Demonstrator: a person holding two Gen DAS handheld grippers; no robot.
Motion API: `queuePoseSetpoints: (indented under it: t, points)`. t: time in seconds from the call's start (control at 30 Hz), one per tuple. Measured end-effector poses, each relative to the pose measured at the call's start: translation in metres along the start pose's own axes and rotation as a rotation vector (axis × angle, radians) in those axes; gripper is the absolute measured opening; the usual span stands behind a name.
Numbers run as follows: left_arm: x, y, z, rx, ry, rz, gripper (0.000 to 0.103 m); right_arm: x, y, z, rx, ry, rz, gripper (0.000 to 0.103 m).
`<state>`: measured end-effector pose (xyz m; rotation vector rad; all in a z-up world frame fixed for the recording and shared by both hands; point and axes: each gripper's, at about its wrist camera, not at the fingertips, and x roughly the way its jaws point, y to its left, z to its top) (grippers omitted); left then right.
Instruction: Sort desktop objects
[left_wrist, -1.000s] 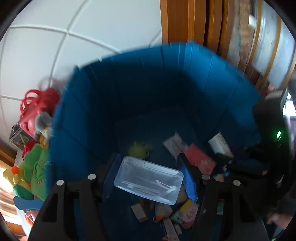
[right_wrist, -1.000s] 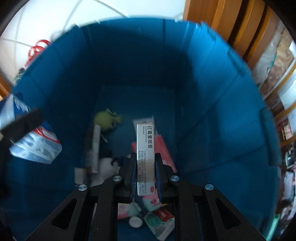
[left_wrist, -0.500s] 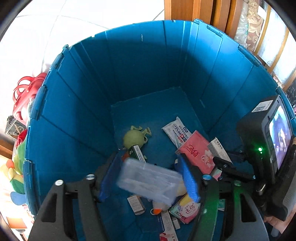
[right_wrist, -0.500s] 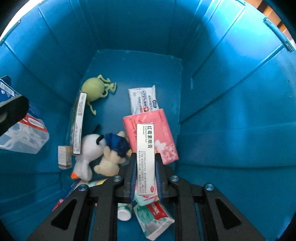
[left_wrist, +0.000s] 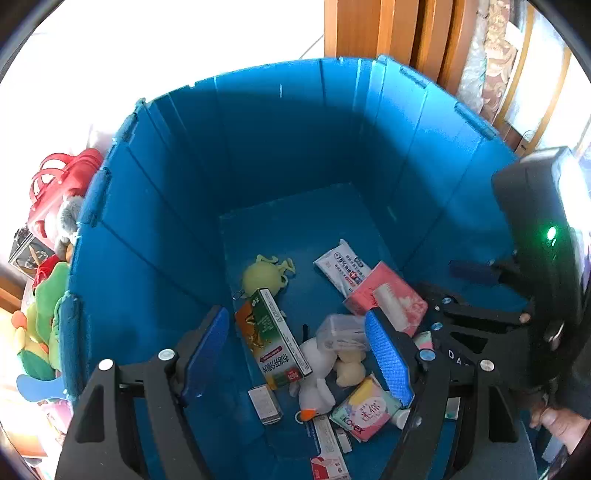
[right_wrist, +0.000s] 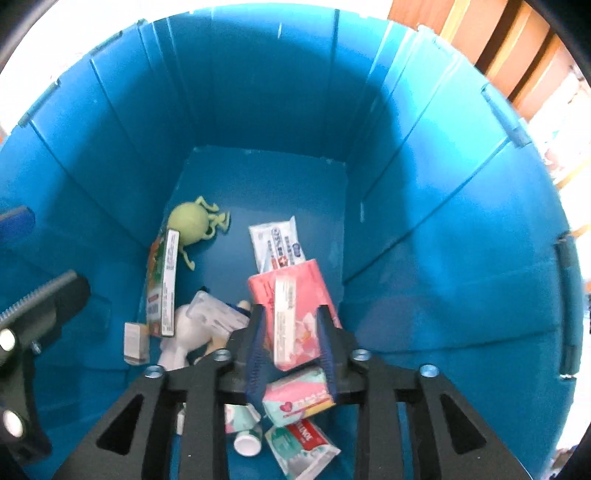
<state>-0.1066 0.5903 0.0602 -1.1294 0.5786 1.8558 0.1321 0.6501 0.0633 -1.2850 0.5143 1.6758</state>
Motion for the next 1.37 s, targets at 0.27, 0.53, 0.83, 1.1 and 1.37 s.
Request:
queuePoseSetpoints:
  t: [0.27,0.53,0.83,1.1,1.37]
  points:
    - [-0.057,0.008,-0.027,-0.018,-0.141,-0.008,0.076,-0.078,-0.002,-0.023,-0.019,-0.166,-0.058,0.096]
    - [-0.127,0.02,-0.078,-0.045,-0.394,0.01,0.098,-0.138,0.007,-0.071,0.015,-0.309,-0.023,0.103]
    - [-0.148,0.033,-0.108,-0.022,-0.455,-0.027,0.099,-0.148,0.03,-0.106,0.05,-0.339,0.003,0.103]
    - [-0.155,0.048,-0.121,0.0,-0.446,-0.058,0.099,-0.152,0.04,-0.112,0.113,-0.344,-0.021,0.103]
    - [-0.157,0.06,-0.129,0.032,-0.45,-0.071,0.099,-0.158,0.059,-0.115,0.117,-0.36,-0.109,0.103]
